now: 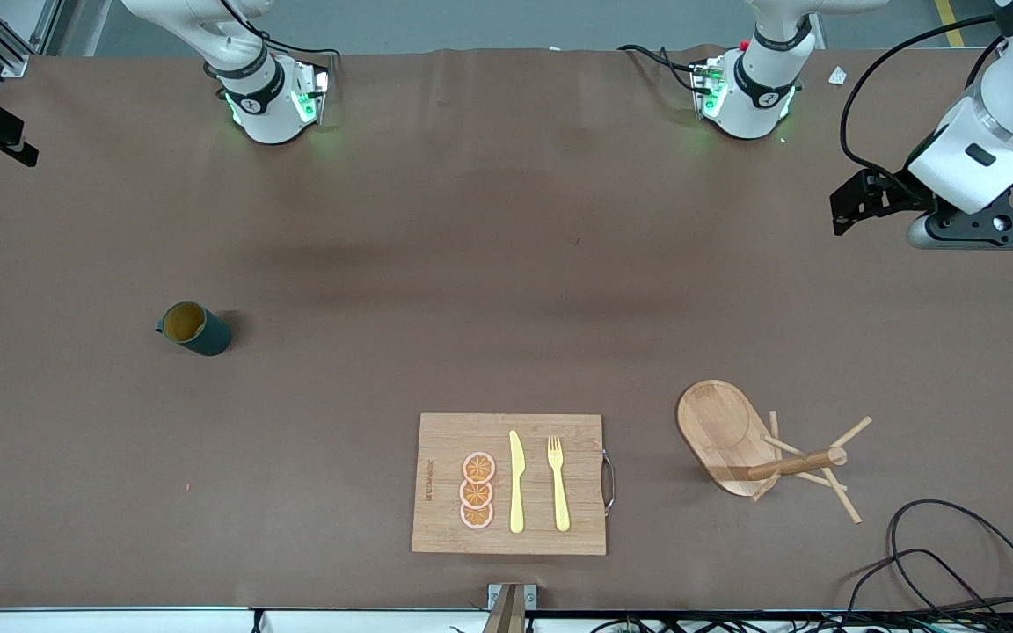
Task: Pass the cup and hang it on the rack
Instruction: 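Reach the right gripper down to the teal mug, then grasp the teal mug rim with the right gripper and lift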
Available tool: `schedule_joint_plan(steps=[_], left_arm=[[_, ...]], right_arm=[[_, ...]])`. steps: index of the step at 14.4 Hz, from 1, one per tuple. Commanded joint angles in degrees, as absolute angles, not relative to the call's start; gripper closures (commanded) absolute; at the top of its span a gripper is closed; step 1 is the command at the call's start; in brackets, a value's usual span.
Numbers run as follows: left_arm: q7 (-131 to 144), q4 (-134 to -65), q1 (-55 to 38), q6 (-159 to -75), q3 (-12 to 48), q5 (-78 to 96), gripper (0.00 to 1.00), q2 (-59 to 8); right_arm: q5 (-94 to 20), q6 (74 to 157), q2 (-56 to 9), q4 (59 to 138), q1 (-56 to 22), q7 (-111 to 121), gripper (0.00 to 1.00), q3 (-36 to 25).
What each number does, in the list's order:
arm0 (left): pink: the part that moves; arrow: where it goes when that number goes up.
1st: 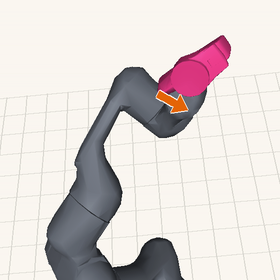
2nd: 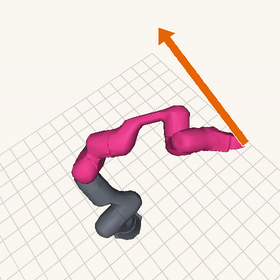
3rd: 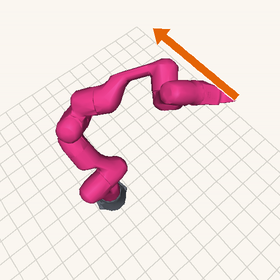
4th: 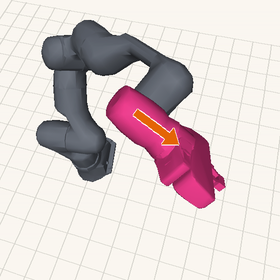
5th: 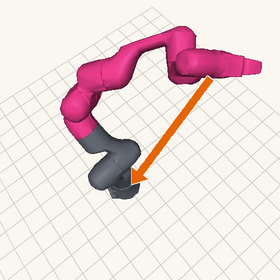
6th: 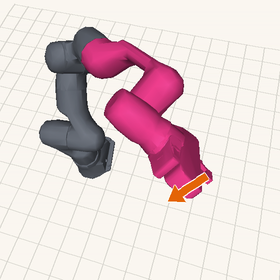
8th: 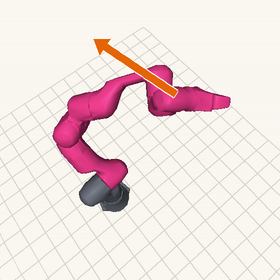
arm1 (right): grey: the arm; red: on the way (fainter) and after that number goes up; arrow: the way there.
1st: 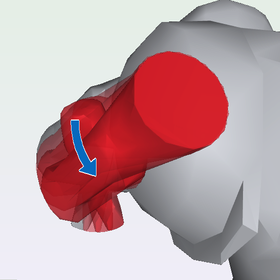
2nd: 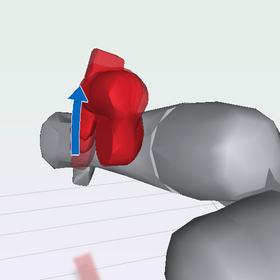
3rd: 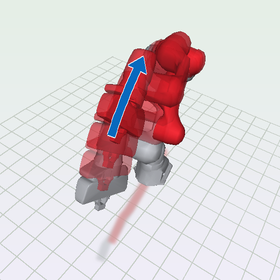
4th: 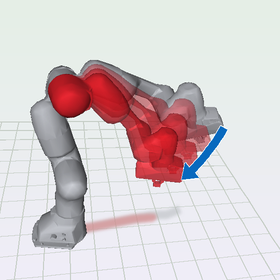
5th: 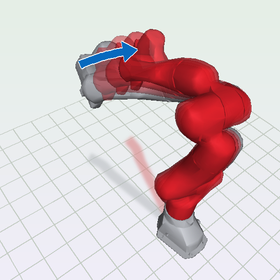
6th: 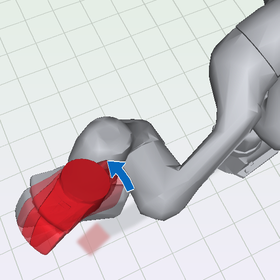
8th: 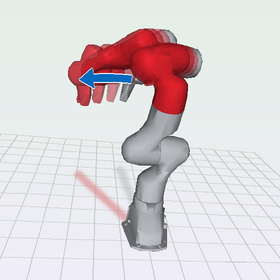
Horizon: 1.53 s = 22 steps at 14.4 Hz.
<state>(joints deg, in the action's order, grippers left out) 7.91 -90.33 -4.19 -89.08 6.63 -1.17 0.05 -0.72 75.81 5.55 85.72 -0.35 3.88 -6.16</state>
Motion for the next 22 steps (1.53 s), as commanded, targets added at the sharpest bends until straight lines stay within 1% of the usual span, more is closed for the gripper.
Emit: schedule_joint_plan(steps=[1, 3, 6, 7, 9, 11, 13, 15, 20, 22], left_arm=[[7.5, -88.8, -3.8, -88.3, 6.7, -1.3, 0.00, -0.5], [7.5, -88.7, -3.7, -88.4, 6.5, -1.3, 0.00, -0.5], [7.5, -88.4, -3.6, -88.8, 6.3, -1.3, 0.00, -0.6], [7.5, -88.4, -3.7, -89.5, 6.3, -1.3, 0.00, -0.6], [7.5, -88.5, -3.7, -89.8, 6.3, -1.4, 0.00, -0.7], [7.5, -88.4, -3.7, -90.4, 6.3, -2.3, 0.00, -0.7], [7.5, -88.4, -3.7, -90.7, 6.3, -2.4, 0.00, -0.7], [7.5, -88.4, -3.7, -91.9, 6.3, -2.4, 0.00, -1.4], [8.3, -87.5, -4.2, -92.6, 6.3, -1.8, 0.00, -2.1], [8.4, -86.9, -4.6, -92.6, 6.4, -1.9, 0.00, -2.6]], right_arm=[[-1.4, 76.1, 4.4, 85.8, 2.5, 3.7, 0.00, -5.9], [-1.6, 76.9, 1.9, 85.8, 2.5, 3.7, 0.00, -5.9], [-1.8, 79.4, -4.3, 85.7, 4.2, 4.8, 0.00, -5.8], [-1.8, 82.0, -6.2, 85.7, 4.7, 7.4, 0.00, -5.8], [-1.4, 83.8, -10.8, 85.8, 5.1, 16.6, 0.00, -5.8], [-1.7, 88.0, -13.8, 87.0, 5.0, 19.5, 0.00, -5.7], [-1.9, 94.4, -15.0, 91.6, 5.0, 19.9, 0.00, -5.6], [-2.0, 103.2, -14.9, 98.7, 4.9, 22.9, 0.00, -5.6], [-3.2, 121.8, -15.0, 114.3, 4.7, 28.4, 0.00, -5.4], [-3.2, 127.3, -15.6, 118.7, 5.2, 32.2, 0.00, -5.4]])
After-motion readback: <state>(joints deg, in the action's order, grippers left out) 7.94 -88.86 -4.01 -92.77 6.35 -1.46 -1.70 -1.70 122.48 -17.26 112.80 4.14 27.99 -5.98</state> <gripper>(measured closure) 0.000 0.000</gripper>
